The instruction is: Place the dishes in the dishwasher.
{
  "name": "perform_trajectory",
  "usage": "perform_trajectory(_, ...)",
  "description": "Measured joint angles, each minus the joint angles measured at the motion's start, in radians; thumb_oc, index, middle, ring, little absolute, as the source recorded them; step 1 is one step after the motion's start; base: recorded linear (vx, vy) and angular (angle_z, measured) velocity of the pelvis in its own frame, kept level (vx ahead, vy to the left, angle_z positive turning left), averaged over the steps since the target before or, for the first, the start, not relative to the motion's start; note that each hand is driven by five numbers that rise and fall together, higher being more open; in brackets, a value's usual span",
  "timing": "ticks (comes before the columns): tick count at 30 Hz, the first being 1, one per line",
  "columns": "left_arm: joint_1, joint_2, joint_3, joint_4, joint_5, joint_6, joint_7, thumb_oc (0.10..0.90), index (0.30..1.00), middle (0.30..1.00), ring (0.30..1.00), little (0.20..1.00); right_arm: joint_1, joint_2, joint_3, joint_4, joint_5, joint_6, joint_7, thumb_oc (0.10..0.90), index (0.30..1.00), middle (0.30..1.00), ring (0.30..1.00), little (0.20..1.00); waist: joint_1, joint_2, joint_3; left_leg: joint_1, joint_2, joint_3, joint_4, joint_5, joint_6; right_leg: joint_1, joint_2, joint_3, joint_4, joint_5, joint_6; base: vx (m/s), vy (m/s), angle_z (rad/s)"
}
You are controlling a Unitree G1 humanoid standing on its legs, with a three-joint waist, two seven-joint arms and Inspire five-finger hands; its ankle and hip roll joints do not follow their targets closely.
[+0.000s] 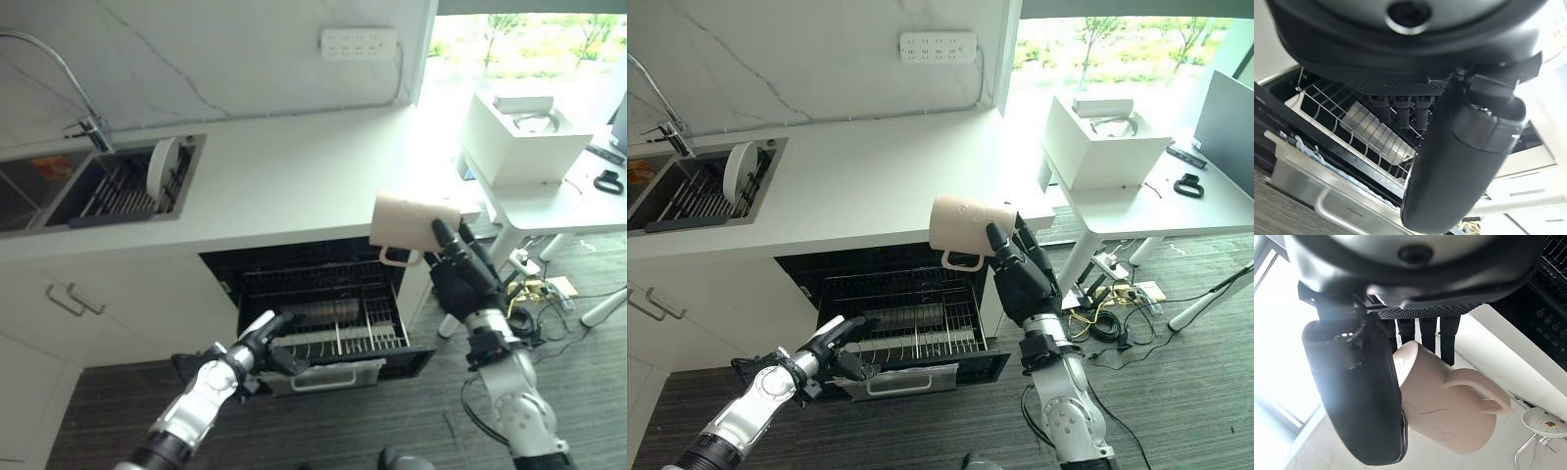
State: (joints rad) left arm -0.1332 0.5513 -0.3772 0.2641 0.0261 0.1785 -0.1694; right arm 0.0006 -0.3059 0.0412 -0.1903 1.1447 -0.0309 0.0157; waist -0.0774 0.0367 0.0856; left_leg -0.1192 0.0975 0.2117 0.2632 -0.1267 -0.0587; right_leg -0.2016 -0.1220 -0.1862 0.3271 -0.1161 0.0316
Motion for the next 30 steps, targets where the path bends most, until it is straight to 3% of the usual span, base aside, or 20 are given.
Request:
perform_trajectory(13, -0.006, 0.001, -0.011, 0.024, -0.003, 0.068, -0.048, 0.8, 0.9, 0.9, 0.9, 0.9, -0.003, -0.023, 0.004, 0.0, 0.006, 0.025, -0.006, 0.4, 0.3, 0.3, 0.3, 0.3, 0.0, 0.01, 0.035, -0.039, 0.002, 0.002, 0.011, 0.0, 0.0, -0.039, 0.003, 0.008, 0.006, 0.005, -0.001, 0.01, 0.008, -0.01)
perform_trajectory(17, -0.025, 0.023, -0.01, -0.022, -0.003, 0.085, -0.062, 0.8, 0.9, 0.9, 0.9, 0.9, -0.015, -0.056, 0.005, 0.0, 0.006, 0.04, -0.017, 0.4, 0.3, 0.3, 0.3, 0.3, 0.005, 0.014, 0.067, -0.092, 0.003, 0.001, 0.031, 0.001, 0.002, -0.087, 0.002, 0.009, 0.02, 0.015, -0.005, -0.14, 0.018, -0.01)
perform_trajectory(21, -0.138, 0.034, -0.007, -0.033, -0.003, 0.113, -0.084, 0.8, 0.9, 0.9, 0.9, 0.9, -0.105, -0.066, 0.005, 0.0, 0.007, 0.042, -0.036, 0.4, 0.3, 0.3, 0.3, 0.3, 0.005, 0.014, 0.167, -0.158, 0.003, 0.0, 0.061, 0.011, 0.011, -0.143, -0.002, 0.011, 0.029, 0.039, -0.007, -0.13, 0.008, 0.0)
perform_trajectory(23, -0.172, 0.065, -0.004, -0.11, 0.024, 0.148, -0.155, 0.8, 0.9, 0.9, 0.9, 0.9, -0.121, -0.065, 0.006, 0.0, 0.006, 0.044, -0.038, 0.4, 0.3, 0.3, 0.3, 0.3, 0.005, 0.014, 0.201, -0.191, 0.002, 0.001, 0.064, 0.02, 0.015, -0.174, -0.005, 0.012, 0.027, 0.051, -0.007, -0.05, 0.006, 0.0)
perform_trajectory(26, -0.195, 0.066, -0.006, -0.115, 0.078, 0.173, -0.259, 0.8, 0.9, 0.9, 0.9, 0.9, -0.117, -0.065, 0.006, -0.001, 0.006, 0.048, -0.038, 0.4, 0.3, 0.3, 0.3, 0.3, 0.004, 0.013, 0.203, -0.182, 0.002, 0.001, 0.06, 0.02, 0.015, -0.164, -0.005, 0.01, 0.022, 0.051, -0.007, 0.0, 0.0, 0.0)
perform_trajectory(30, -0.225, 0.088, -0.008, -0.152, 0.18, 0.253, -0.533, 0.8, 0.9, 0.9, 0.9, 0.9, -0.116, -0.071, 0.005, -0.001, 0.006, 0.051, -0.037, 0.4, 0.3, 0.3, 0.3, 0.3, -0.002, 0.012, 0.203, -0.15, -0.001, 0.005, 0.036, 0.021, 0.014, -0.136, -0.004, 0.01, 0.007, 0.051, -0.006, -0.01, 0.013, -0.01)
